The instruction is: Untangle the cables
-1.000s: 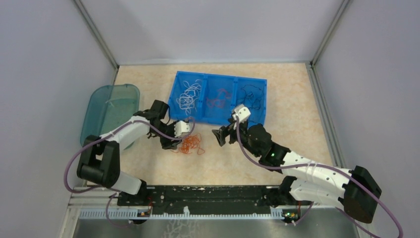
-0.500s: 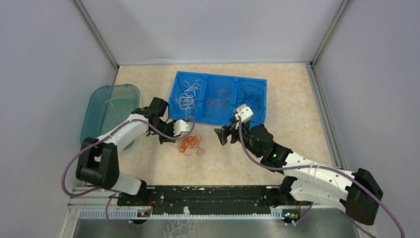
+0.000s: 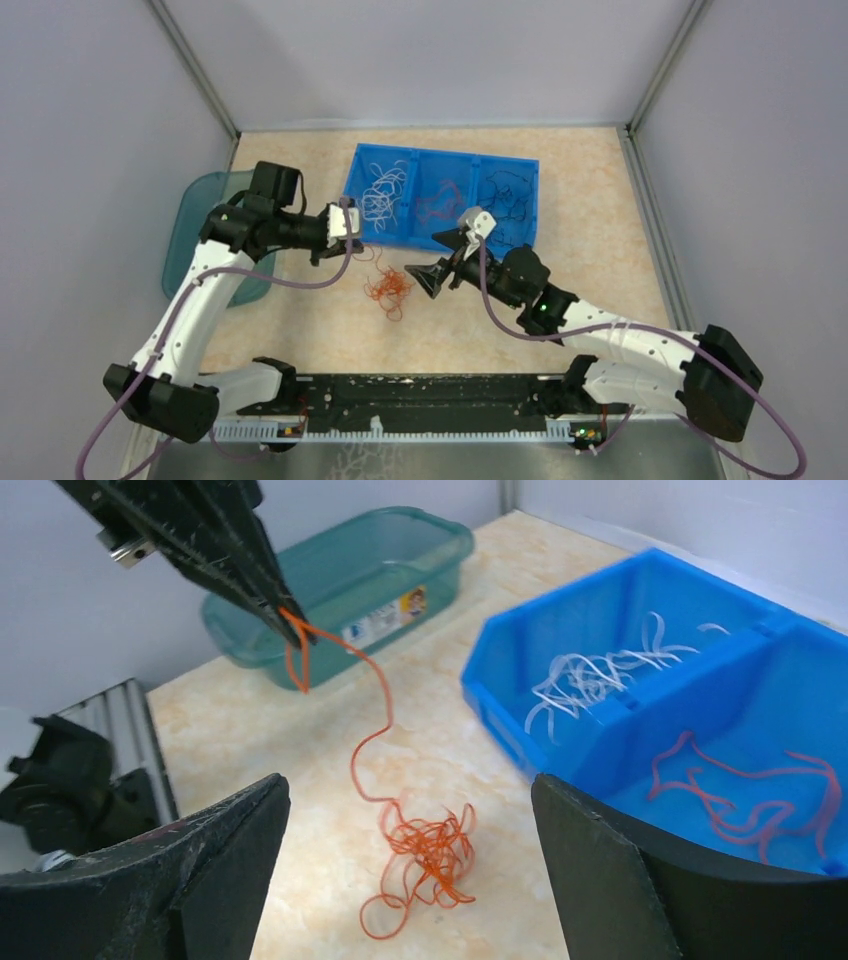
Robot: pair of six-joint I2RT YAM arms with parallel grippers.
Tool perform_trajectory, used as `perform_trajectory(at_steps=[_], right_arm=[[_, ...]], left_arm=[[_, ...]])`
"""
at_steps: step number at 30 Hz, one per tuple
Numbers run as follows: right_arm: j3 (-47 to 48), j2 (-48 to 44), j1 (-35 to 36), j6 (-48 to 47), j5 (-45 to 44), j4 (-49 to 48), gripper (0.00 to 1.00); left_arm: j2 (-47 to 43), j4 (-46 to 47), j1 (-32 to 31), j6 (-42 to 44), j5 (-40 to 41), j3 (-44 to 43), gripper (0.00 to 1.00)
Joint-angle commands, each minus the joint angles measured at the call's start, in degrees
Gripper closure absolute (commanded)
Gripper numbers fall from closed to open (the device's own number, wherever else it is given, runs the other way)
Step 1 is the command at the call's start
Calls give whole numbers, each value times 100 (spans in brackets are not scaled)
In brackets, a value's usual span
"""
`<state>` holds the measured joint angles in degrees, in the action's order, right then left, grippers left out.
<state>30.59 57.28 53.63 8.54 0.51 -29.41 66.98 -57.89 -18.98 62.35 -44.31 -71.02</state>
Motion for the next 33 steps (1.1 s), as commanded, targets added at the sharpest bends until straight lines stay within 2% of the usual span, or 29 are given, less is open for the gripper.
perform_trajectory(at_steps=[1,10,18,25,33], right_arm=[[603,398,35,0,1083,-1032,8],[1423,1417,291,197,1541,-1467,10],[1380,1910,341,746,1516,-2090,16],[1416,2439,448,1218,1652,-2502,30],[1063,2949,557,1503,1648,-2977,36]], left_arm=[[-104,-249,-31,-698,-1056,-561,100],[-352,315,-52,-1923,-1654,-1406,100],[-876,2144,-52,-3381,-1846,-1536,100],[-937,3686,-53,-4523,-1826,-1541,99],[-909,4923,-53,-5156,-1326,-1757,98]])
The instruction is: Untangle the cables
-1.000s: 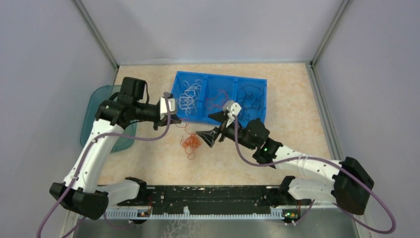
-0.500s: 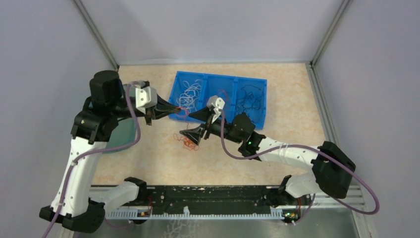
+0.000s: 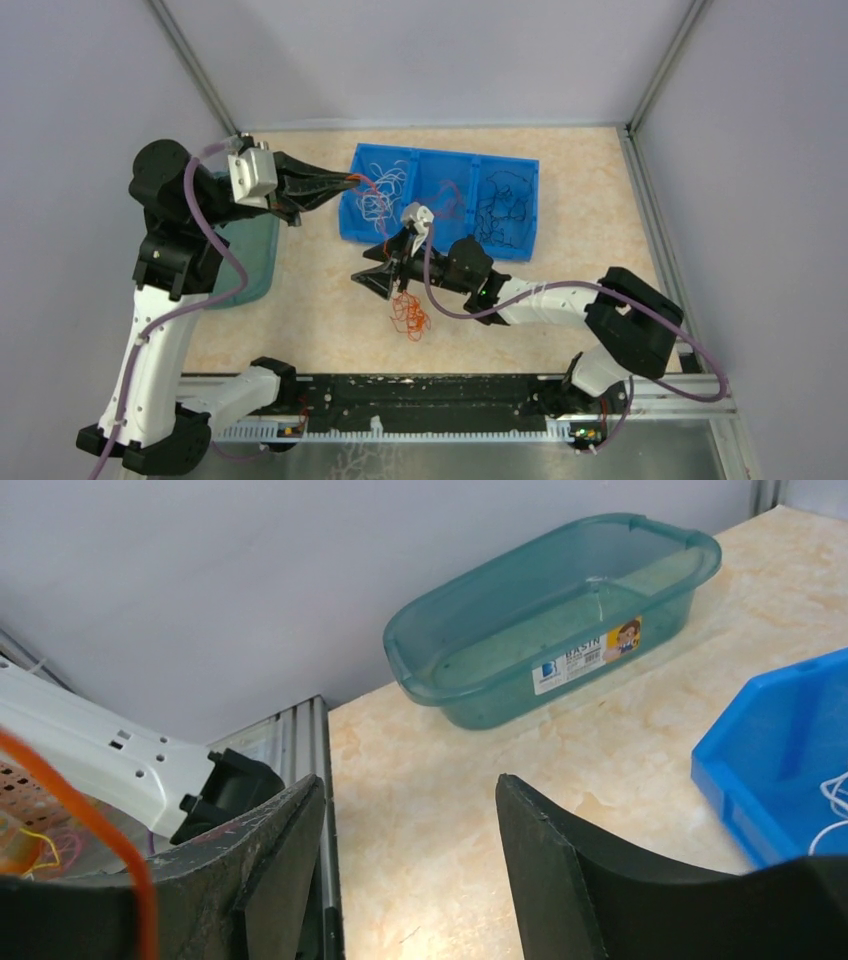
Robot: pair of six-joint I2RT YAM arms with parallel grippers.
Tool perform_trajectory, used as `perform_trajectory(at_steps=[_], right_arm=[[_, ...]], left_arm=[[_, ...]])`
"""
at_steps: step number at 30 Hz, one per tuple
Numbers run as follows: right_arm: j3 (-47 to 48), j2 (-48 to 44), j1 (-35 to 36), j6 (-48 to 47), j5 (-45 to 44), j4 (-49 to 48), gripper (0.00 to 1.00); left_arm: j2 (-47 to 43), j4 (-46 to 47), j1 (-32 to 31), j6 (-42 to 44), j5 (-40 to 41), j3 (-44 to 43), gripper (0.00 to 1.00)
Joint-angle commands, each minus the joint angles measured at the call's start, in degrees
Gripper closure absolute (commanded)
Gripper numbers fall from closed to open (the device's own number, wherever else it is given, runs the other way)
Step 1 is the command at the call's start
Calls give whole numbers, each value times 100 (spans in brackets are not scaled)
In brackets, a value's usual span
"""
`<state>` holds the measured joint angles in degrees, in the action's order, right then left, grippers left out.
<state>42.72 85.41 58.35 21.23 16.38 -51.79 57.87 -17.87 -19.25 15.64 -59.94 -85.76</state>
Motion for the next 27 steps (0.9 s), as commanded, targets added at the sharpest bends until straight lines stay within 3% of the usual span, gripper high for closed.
perform_trajectory(at_steps=[1,14,27], right_arm=[[-242,194,93,266,28,-803,37],[-1180,1201,116,788,-312,-1849,44],[-1276,1526,124,767,-504,-1622,46]], left_arm=[[17,1031,-22,-525,303,-335,99],[234,1926,-26,-558,896,-1259,100],[511,3471,-19,-37,2081,-2119,100]])
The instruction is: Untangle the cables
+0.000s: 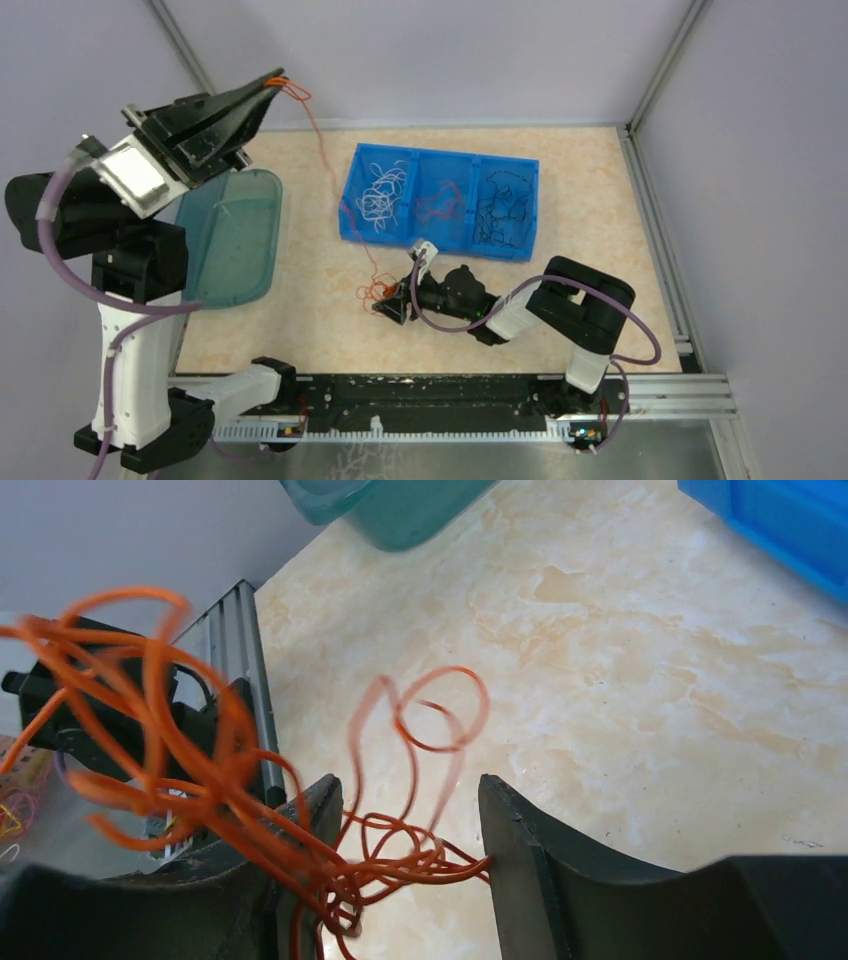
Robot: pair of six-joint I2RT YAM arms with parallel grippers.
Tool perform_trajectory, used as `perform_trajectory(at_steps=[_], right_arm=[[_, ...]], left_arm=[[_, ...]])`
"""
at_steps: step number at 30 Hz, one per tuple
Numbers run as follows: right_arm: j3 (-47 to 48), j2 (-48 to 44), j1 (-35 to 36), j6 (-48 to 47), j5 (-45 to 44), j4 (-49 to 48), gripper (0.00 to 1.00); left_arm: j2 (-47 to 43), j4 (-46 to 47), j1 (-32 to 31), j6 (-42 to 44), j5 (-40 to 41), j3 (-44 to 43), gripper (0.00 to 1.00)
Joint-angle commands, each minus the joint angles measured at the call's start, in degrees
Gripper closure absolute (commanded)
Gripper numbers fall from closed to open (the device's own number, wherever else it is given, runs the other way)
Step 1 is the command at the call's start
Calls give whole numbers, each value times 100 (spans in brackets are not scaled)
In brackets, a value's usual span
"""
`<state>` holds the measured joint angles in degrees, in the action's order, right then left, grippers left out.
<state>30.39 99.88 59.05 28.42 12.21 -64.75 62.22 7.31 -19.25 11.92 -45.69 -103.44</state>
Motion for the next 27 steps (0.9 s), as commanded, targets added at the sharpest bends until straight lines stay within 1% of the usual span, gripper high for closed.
perform_trajectory(at_steps=[1,7,11,13,15,17,19,20,21,24,27], right_arm=[[-49,76,64,41,-98,-307,46],[-104,117,99,-18,-215,-186,45],[-135,126,115,-43,-290,-99,47],[-158,131,120,-59,-358,-45,49],[-196,124,116,-54,-459,-20,54],[-244,29,122,-52,-465,-78,53],[-292,-283,132,-157,-475,-105,46],[-286,-439,141,-255,-489,-45,42],[-218,-803,144,-389,-481,86,37],[209,-1554,150,-895,-359,877,26],[728,-2182,169,-1305,-163,1475,18]], left_arm=[[89,1154,-18,447,801,-378,100],[329,1952,-18,1290,1717,-808,100],[467,2317,-18,1662,1891,-1133,100],[596,2471,-11,1774,1999,-1389,100],[785,2310,-18,1747,2098,-1849,100],[872,1712,-18,1689,1880,-2165,100],[717,1289,-18,1613,1475,-1980,100],[563,1177,-18,1555,1278,-1701,100],[389,1097,-18,1491,1128,-1374,100],[-61,845,-18,1351,812,-353,100],[-408,516,-18,1406,745,351,100]])
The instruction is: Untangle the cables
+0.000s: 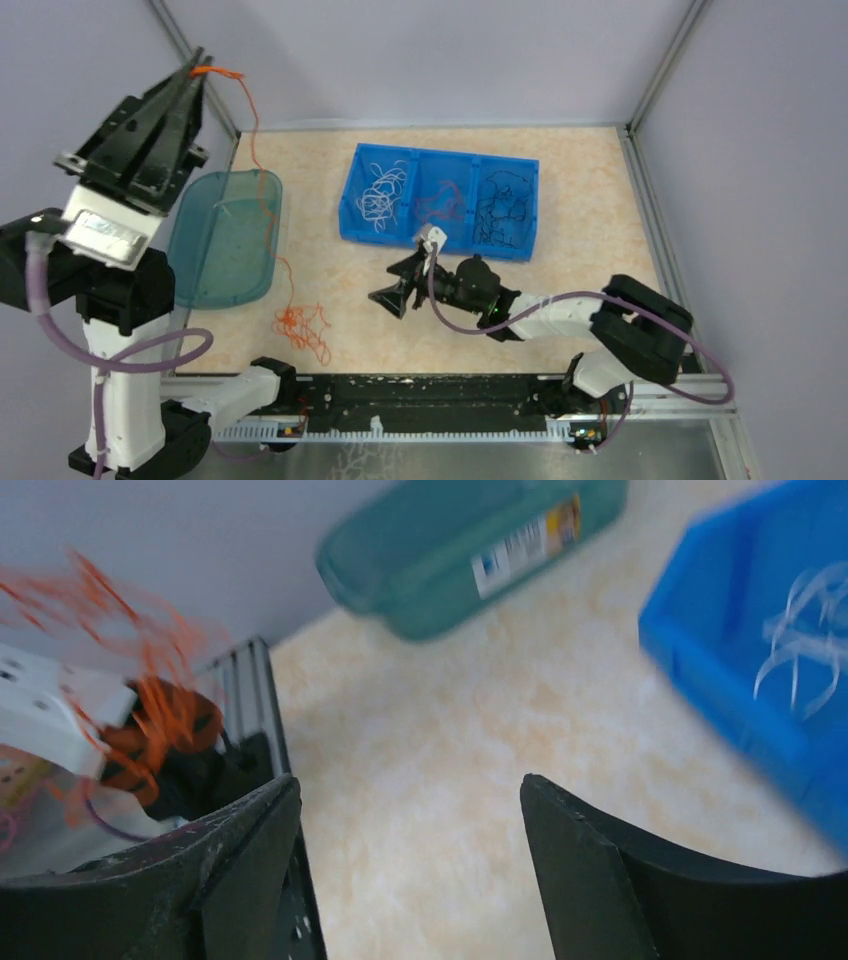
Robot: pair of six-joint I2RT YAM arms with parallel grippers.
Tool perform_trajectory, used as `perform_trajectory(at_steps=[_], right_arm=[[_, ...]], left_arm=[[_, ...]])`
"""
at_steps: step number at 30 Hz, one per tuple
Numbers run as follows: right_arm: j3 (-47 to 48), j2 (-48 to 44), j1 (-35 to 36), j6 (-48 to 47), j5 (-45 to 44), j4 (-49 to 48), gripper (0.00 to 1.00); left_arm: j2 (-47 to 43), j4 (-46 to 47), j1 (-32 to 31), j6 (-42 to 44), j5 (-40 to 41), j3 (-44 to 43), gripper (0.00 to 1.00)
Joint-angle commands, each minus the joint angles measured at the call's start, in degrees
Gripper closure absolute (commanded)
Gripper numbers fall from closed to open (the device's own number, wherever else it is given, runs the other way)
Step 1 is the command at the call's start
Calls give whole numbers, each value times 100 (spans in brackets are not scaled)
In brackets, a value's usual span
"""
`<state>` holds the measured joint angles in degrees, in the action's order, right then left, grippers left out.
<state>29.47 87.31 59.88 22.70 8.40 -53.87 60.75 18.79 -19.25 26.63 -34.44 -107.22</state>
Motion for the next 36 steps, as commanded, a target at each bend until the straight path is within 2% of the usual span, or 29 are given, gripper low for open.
perform_trajectory(at_steps=[1,6,10,22,27,32,36], right_arm=[[1001,-1084,97,-857,316,552,17],[1567,-1451,113,-981,1017,751,18],[1655,-1460,113,-843,1277,581,21],[1594,-1015,113,-610,1148,421,55],[1562,-787,112,-489,1132,315,58],[1643,-255,112,-2,1208,-131,68],[1674,156,138,238,1229,-372,69]], left_arm=[[-351,-744,-18,-51,-398,944,100],[-660,-969,-18,-19,-621,1842,100],[-702,-1017,-18,-178,-705,2064,100],[-506,-925,-18,-667,-758,1767,100],[-419,-804,-18,-703,-689,1671,100],[-266,-776,-18,-690,-671,1412,100],[-161,-804,-18,-655,-649,1158,100]])
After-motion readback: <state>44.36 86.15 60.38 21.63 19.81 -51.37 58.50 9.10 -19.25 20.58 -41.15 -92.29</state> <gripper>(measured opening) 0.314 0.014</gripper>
